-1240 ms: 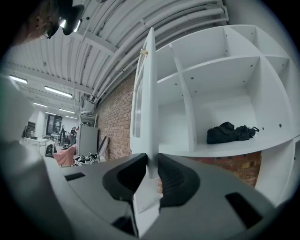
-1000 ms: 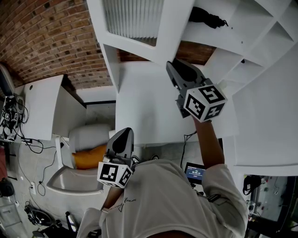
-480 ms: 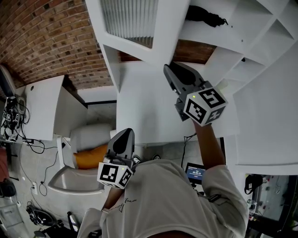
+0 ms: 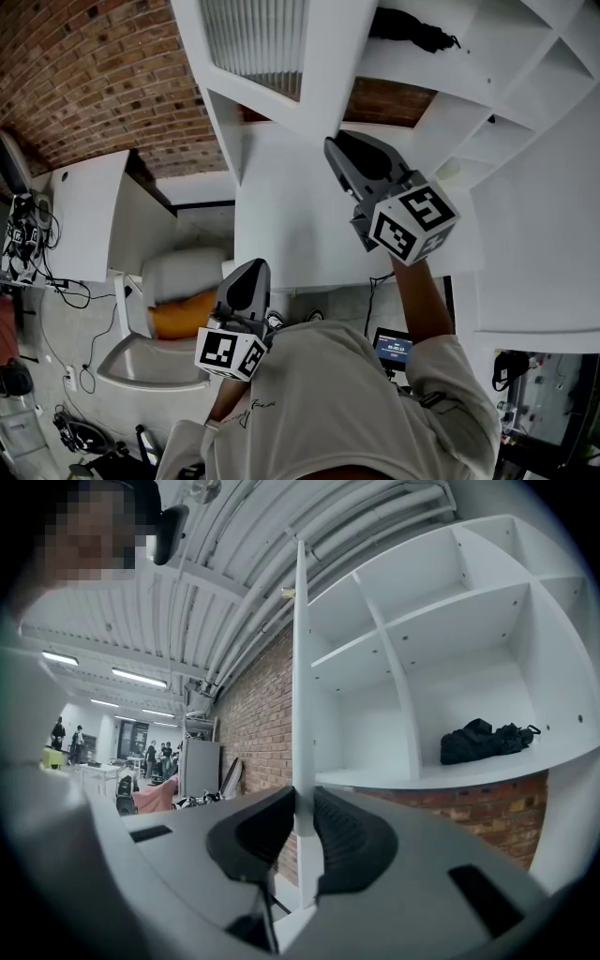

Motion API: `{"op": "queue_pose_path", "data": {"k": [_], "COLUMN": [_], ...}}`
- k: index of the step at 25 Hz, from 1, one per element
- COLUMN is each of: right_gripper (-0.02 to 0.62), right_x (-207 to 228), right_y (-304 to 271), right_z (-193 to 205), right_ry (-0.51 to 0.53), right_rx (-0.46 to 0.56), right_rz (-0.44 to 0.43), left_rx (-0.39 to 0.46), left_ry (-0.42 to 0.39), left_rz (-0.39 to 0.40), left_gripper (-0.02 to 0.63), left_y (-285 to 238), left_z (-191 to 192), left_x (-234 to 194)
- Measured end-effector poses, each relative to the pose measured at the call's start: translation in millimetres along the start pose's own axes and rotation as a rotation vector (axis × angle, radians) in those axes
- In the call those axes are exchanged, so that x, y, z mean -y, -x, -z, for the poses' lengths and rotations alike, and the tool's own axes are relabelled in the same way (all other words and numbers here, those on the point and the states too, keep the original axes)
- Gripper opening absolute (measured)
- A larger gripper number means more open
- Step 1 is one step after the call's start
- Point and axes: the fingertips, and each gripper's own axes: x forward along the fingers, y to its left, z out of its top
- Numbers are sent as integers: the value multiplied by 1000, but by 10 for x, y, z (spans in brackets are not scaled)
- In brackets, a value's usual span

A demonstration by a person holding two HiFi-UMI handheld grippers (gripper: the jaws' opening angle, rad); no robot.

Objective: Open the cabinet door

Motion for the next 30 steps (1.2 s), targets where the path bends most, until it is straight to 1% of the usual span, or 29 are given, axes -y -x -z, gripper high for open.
{"op": "queue_pose_path", "data": {"k": [7, 11, 30], "right_gripper": [67, 66, 64], "right_x": [-139, -165, -542], "right_y": [-12, 26, 47], "right_z": [12, 9, 23], "right_ry": [-10, -3, 29], "right_rx": [5, 2, -4], "right_rz": [-34, -51, -173], "left_rx": [4, -2, 10], "left_ry": [6, 6, 2], "left_rz": [-5, 0, -6], "left_gripper": [17, 17, 17], "left_y": [29, -15, 39], "left_z": [-4, 7, 7], "left_x": [-35, 2, 39]}}
